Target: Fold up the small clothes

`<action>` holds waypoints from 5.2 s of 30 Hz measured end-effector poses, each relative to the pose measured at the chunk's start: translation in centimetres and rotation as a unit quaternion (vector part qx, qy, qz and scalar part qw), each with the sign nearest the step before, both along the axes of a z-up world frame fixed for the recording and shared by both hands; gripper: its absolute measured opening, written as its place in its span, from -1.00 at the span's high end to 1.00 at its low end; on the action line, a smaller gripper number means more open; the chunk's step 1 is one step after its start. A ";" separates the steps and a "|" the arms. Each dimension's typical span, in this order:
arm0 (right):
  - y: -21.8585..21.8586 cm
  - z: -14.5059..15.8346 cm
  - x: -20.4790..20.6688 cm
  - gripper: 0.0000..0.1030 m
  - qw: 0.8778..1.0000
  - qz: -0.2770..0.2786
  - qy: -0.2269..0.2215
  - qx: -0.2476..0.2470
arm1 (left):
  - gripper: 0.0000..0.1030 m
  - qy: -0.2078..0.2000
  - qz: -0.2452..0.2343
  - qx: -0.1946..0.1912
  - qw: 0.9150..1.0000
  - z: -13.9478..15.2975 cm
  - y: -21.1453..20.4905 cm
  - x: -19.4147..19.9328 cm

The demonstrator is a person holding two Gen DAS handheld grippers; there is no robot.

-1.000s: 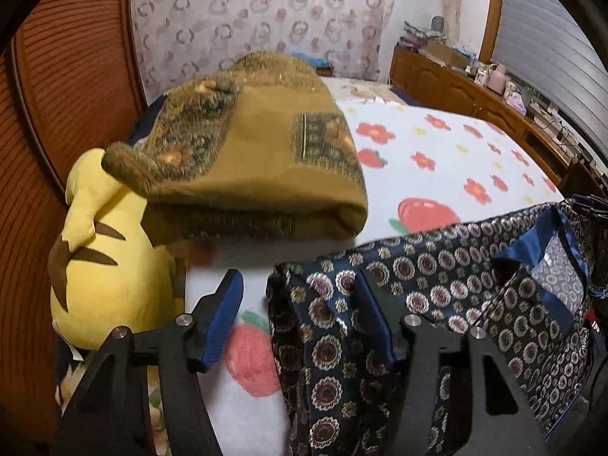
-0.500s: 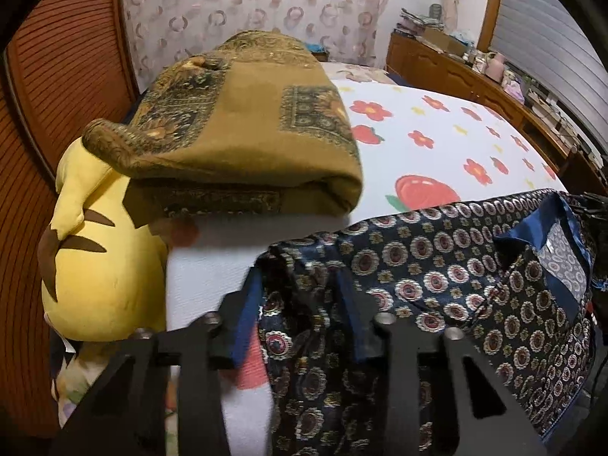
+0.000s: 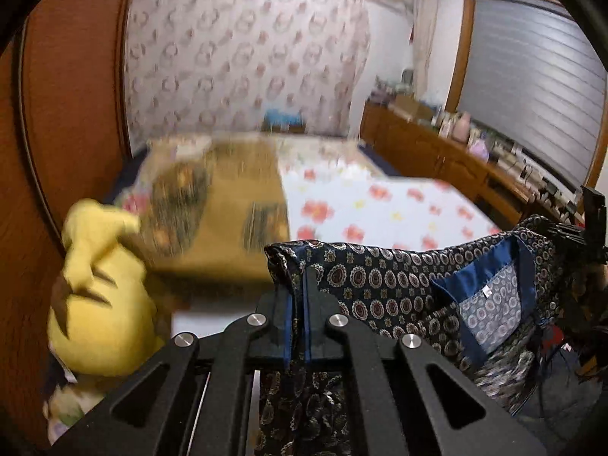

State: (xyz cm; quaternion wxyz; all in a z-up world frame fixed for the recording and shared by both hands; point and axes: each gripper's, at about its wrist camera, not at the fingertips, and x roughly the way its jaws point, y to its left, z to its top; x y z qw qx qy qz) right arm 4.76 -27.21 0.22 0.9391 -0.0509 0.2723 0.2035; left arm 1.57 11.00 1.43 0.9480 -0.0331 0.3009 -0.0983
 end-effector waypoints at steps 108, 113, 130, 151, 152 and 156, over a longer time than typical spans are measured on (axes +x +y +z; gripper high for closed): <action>2.1 9.6 9.2 0.98 0.998 -0.010 -0.006 0.059 | 0.18 0.027 0.006 0.045 0.999 -1.5 -0.5 14.5; 1.4 6.9 9.7 0.98 0.998 -0.033 0.011 0.044 | 0.18 0.062 0.019 0.068 0.996 -4.1 -0.4 15.4; -1.8 2.2 9.0 0.98 0.994 -0.074 0.059 0.057 | 0.97 0.021 0.017 0.018 0.999 -0.7 0.4 14.1; -5.6 -0.4 3.5 0.98 0.982 -0.106 0.106 0.113 | 0.97 0.075 0.041 -0.019 0.996 -5.8 3.3 6.8; -5.3 -0.9 3.5 0.98 0.982 -0.108 0.114 0.108 | 0.97 0.078 0.042 -0.020 0.996 -6.2 3.4 6.7; -5.0 -2.6 4.3 0.98 0.979 -0.120 0.135 0.095 | 0.96 0.084 0.045 -0.013 0.995 -6.8 3.4 6.7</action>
